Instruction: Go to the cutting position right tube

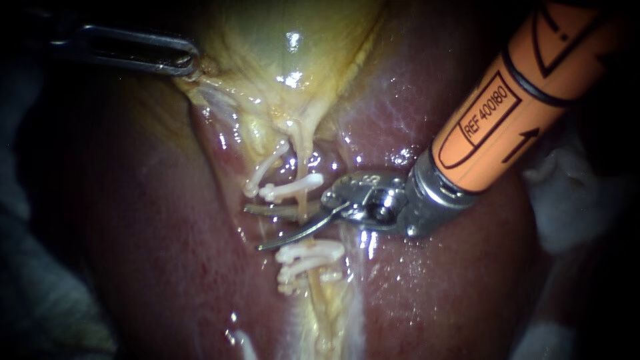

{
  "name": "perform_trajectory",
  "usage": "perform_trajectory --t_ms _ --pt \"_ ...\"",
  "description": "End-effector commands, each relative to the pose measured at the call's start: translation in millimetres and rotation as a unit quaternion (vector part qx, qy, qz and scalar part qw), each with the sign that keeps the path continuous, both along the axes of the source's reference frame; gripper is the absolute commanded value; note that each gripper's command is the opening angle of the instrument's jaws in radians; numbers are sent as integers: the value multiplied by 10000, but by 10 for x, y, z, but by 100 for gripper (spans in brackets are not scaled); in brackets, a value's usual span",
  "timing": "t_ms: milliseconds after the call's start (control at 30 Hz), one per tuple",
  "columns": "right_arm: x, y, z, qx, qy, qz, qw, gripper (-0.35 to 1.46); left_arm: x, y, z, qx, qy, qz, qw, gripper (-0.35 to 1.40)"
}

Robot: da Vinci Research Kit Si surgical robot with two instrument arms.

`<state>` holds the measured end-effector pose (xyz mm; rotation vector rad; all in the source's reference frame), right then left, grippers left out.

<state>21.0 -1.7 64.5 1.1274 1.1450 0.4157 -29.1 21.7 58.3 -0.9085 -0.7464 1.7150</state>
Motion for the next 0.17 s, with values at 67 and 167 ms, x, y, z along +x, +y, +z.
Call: perform_trajectory --t_ms 67,167 --pt "0 0 0 -1 0 0 10000 130 0 0 0 0 -1 1 10000 -35" --pt "0 -1 -1 -1 1 -2 10000 130 0 0 0 0 -1 1 10000 -35"
